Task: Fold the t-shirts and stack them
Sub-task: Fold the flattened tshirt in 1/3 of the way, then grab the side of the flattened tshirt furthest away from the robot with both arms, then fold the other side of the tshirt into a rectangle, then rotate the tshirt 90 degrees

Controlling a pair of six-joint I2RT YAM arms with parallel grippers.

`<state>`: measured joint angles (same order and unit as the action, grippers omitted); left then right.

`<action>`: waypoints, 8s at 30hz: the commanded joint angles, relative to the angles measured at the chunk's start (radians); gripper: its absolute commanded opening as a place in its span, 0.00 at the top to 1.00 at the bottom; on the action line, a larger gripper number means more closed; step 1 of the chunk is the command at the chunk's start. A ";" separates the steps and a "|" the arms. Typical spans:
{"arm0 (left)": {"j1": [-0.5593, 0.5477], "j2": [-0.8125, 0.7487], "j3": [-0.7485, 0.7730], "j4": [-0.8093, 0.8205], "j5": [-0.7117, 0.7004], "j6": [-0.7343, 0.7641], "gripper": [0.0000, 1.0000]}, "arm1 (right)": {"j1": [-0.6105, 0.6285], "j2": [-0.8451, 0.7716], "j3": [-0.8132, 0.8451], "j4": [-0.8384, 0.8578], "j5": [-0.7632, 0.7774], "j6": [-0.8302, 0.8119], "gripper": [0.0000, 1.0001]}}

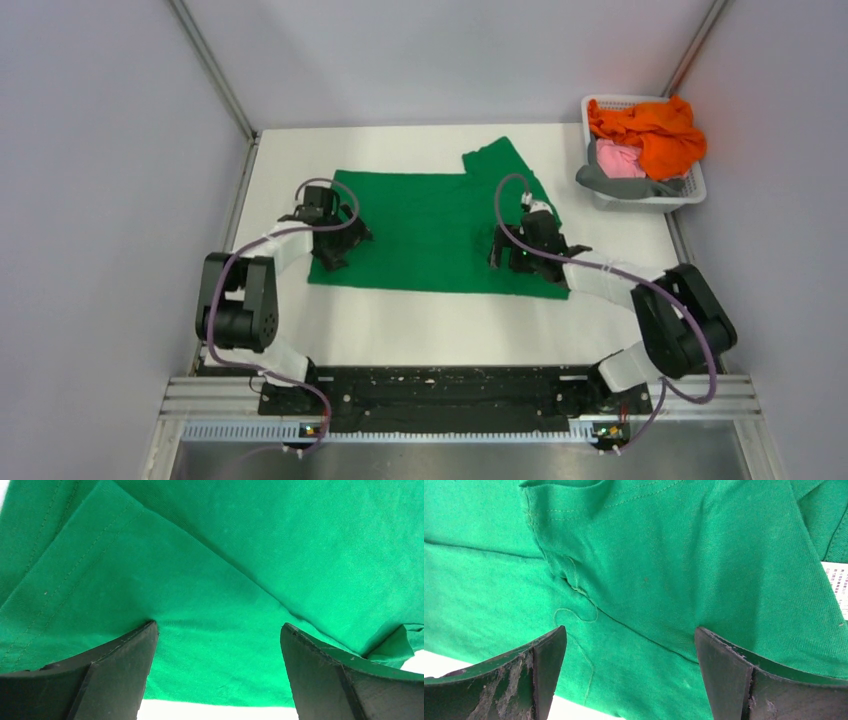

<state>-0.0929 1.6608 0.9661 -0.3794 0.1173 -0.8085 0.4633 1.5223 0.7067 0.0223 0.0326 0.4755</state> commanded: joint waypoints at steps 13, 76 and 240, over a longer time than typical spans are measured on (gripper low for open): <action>-0.282 -0.367 -0.462 -0.216 -0.122 -0.258 0.02 | 0.101 -0.631 -0.324 -0.512 0.076 0.253 0.02; 0.024 0.397 0.720 -0.414 -0.453 -0.002 0.20 | -0.116 0.172 0.519 -0.012 0.281 -0.151 0.01; -0.352 -0.283 -0.357 -0.053 -0.171 -0.147 0.01 | -0.101 0.236 0.178 0.071 -0.011 0.089 0.01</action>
<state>-0.3744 1.3846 0.7116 -0.4622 -0.1551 -0.8261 0.3725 1.5471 0.7422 0.0048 0.0639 0.6479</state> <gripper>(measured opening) 0.986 0.985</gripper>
